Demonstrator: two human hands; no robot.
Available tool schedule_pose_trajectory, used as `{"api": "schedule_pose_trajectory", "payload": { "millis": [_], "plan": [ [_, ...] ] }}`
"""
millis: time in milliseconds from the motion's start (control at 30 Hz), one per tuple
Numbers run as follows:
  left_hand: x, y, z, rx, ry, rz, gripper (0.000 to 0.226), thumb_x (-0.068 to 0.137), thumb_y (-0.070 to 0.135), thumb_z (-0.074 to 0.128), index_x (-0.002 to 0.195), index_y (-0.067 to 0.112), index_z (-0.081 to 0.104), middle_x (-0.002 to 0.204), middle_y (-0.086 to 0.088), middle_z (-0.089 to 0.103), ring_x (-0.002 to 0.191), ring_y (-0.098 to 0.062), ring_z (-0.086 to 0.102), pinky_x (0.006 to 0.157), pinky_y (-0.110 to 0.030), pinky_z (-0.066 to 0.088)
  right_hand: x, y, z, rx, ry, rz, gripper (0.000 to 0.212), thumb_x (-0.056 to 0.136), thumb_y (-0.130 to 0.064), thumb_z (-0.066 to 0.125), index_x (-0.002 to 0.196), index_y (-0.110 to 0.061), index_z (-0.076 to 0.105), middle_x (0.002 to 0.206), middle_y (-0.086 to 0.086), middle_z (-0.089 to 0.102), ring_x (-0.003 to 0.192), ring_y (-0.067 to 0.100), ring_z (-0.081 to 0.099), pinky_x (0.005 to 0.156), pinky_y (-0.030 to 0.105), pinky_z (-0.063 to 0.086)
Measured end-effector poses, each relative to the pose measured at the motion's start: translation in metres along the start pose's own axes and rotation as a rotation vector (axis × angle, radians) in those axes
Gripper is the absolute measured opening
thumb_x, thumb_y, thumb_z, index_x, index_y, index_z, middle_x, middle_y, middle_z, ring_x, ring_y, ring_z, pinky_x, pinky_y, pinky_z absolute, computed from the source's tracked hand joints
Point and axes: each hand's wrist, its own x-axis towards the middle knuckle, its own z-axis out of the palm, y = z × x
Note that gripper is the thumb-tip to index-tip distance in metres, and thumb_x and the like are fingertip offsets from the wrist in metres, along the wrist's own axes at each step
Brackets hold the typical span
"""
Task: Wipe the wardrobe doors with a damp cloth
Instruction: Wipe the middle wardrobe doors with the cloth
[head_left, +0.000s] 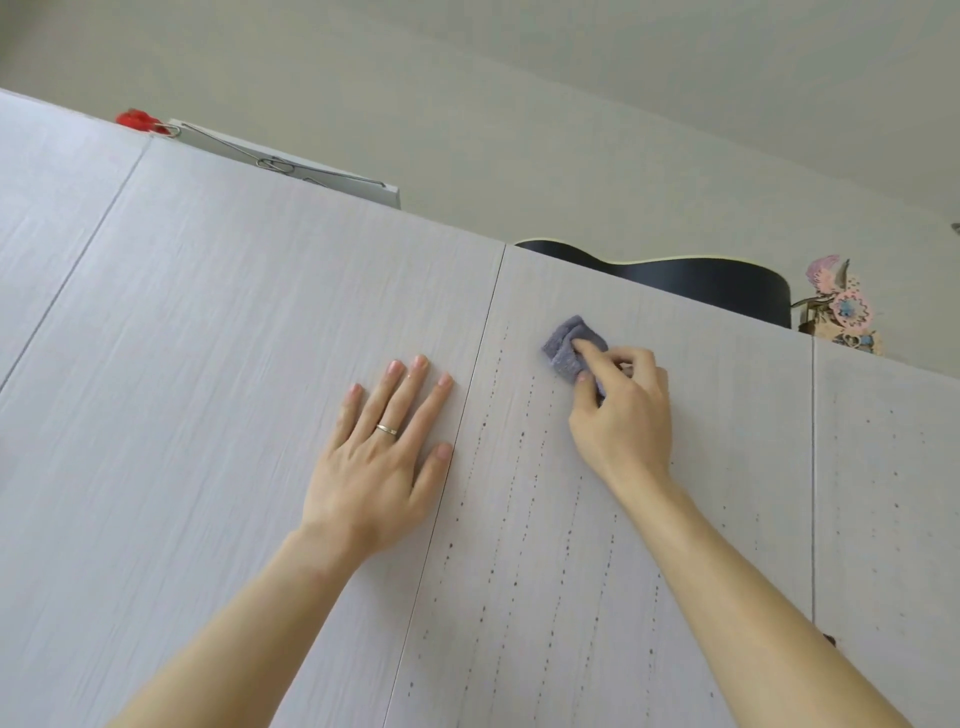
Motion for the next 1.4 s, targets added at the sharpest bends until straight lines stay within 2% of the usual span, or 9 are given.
{"api": "schedule_pose_trajectory", "payload": {
  "millis": [100, 233, 367, 467, 633, 800, 967, 1233, 1400],
  "plan": [
    [-0.010, -0.006, 0.001, -0.009, -0.008, 0.033, 0.064, 0.103, 0.051, 0.021, 0.162, 0.031, 0.006, 0.170, 0.008, -0.002, 0.156, -0.013, -0.005, 0.125, -0.043, -0.003, -0.050, -0.011, 0.003, 0.042, -0.075, -0.159, 0.036, 0.093, -0.011, 0.062, 0.122, -0.031, 0.070, 0.110, -0.004, 0.055, 0.094, 0.019, 0.048, 0.069, 0.036, 0.051],
    [-0.020, -0.013, 0.003, -0.002, -0.002, 0.107, 0.062, 0.105, 0.045, 0.025, 0.162, 0.027, 0.012, 0.170, 0.006, 0.005, 0.156, -0.015, 0.001, 0.125, -0.043, 0.001, -0.039, -0.011, -0.009, 0.002, -0.140, -0.176, 0.034, 0.092, -0.014, 0.065, 0.120, -0.033, 0.071, 0.107, -0.008, 0.054, 0.095, 0.018, 0.052, 0.068, 0.033, 0.051],
    [-0.033, -0.020, 0.006, 0.030, 0.045, 0.153, 0.059, 0.105, 0.040, 0.026, 0.161, 0.023, 0.020, 0.169, 0.003, 0.013, 0.156, -0.018, 0.011, 0.124, -0.047, 0.011, 0.018, -0.010, -0.011, -0.055, -0.132, 0.052, 0.038, 0.097, -0.020, 0.055, 0.131, -0.033, 0.063, 0.116, -0.003, 0.050, 0.112, 0.021, 0.051, 0.084, 0.027, 0.040],
    [-0.037, -0.022, 0.007, 0.031, 0.068, 0.164, 0.058, 0.105, 0.040, 0.026, 0.161, 0.022, 0.022, 0.168, 0.002, 0.016, 0.155, -0.019, 0.013, 0.124, -0.049, 0.015, 0.012, -0.024, -0.003, -0.047, -0.090, 0.121, 0.040, 0.097, -0.017, 0.053, 0.132, -0.034, 0.061, 0.117, -0.004, 0.047, 0.113, 0.019, 0.048, 0.083, 0.024, 0.036],
    [-0.037, -0.022, 0.008, 0.031, 0.096, 0.165, 0.058, 0.105, 0.040, 0.026, 0.160, 0.023, 0.024, 0.168, 0.003, 0.018, 0.155, -0.019, 0.015, 0.123, -0.049, 0.018, -0.048, -0.028, -0.001, -0.040, -0.155, -0.254, 0.035, 0.088, -0.006, 0.062, 0.116, -0.026, 0.068, 0.109, -0.004, 0.052, 0.098, 0.020, 0.053, 0.066, 0.032, 0.049],
    [-0.038, -0.022, 0.010, 0.036, 0.117, 0.152, 0.058, 0.105, 0.039, 0.027, 0.160, 0.023, 0.025, 0.168, 0.003, 0.019, 0.155, -0.019, 0.017, 0.123, -0.049, 0.018, 0.022, -0.028, 0.009, -0.042, -0.033, 0.005, 0.038, 0.093, -0.013, 0.055, 0.127, -0.029, 0.062, 0.120, 0.002, 0.049, 0.113, 0.024, 0.049, 0.083, 0.026, 0.038],
    [-0.041, -0.022, 0.013, 0.053, 0.119, 0.139, 0.058, 0.105, 0.040, 0.029, 0.160, 0.024, 0.024, 0.168, 0.005, 0.018, 0.155, -0.018, 0.015, 0.124, -0.048, 0.016, 0.049, -0.048, 0.030, -0.033, 0.001, 0.082, 0.040, 0.098, -0.019, 0.049, 0.134, -0.031, 0.058, 0.124, 0.000, 0.047, 0.114, 0.022, 0.043, 0.083, 0.026, 0.035],
    [-0.042, -0.021, 0.014, 0.011, 0.172, 0.139, 0.057, 0.103, 0.040, 0.034, 0.158, 0.024, 0.030, 0.166, 0.004, 0.024, 0.154, -0.018, 0.021, 0.124, -0.049, 0.021, -0.070, -0.043, 0.020, 0.028, -0.049, -0.246, 0.032, 0.084, -0.011, 0.056, 0.109, -0.024, 0.072, 0.104, -0.003, 0.054, 0.090, 0.018, 0.052, 0.067, 0.027, 0.045],
    [-0.044, -0.020, 0.013, 0.004, 0.170, 0.129, 0.057, 0.103, 0.039, 0.035, 0.158, 0.024, 0.031, 0.166, 0.005, 0.024, 0.153, -0.018, 0.022, 0.123, -0.050, 0.021, -0.070, -0.019, -0.001, -0.079, -0.134, -0.393, 0.029, 0.080, -0.012, 0.054, 0.102, -0.021, 0.071, 0.100, 0.000, 0.056, 0.084, 0.020, 0.054, 0.058, 0.023, 0.038]
  ]
}}
